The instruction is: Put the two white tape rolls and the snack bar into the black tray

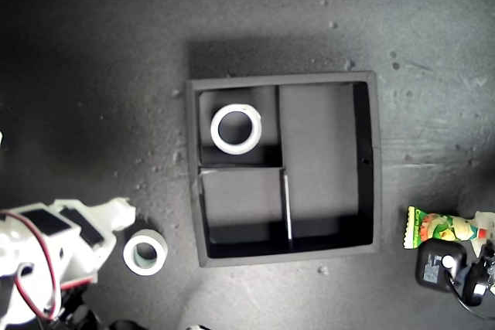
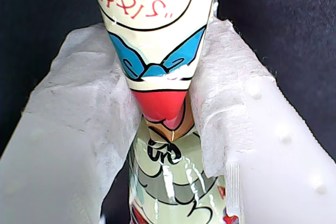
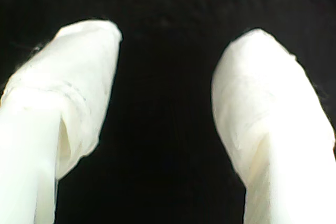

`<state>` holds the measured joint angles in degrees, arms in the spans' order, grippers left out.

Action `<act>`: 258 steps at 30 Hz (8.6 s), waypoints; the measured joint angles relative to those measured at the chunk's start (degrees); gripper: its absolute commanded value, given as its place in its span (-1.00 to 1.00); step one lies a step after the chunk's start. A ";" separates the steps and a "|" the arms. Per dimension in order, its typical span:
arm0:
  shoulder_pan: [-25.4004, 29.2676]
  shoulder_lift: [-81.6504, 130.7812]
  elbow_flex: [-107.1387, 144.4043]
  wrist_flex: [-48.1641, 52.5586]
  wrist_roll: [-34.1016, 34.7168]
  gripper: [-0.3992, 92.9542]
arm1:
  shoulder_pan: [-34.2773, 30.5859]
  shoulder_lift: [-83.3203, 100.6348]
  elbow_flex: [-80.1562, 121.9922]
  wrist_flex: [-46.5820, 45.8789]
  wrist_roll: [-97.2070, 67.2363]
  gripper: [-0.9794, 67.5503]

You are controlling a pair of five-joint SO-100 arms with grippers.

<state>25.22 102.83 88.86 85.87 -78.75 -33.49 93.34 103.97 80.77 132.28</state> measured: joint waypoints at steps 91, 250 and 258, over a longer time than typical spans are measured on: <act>9.14 -50.80 -42.80 17.67 -5.01 -0.67 | 33.22 19.07 -7.29 -16.61 1.58 -0.99; -9.32 31.29 43.15 -15.38 -7.56 -0.99 | 29.44 -20.48 -94.57 18.02 -99.14 -0.99; -7.65 45.53 61.35 -23.91 -9.05 -0.99 | 32.78 -3.34 -80.51 22.24 -78.13 -0.99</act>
<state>17.58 148.36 150.21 61.96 -87.80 -0.70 90.00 23.47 103.01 54.14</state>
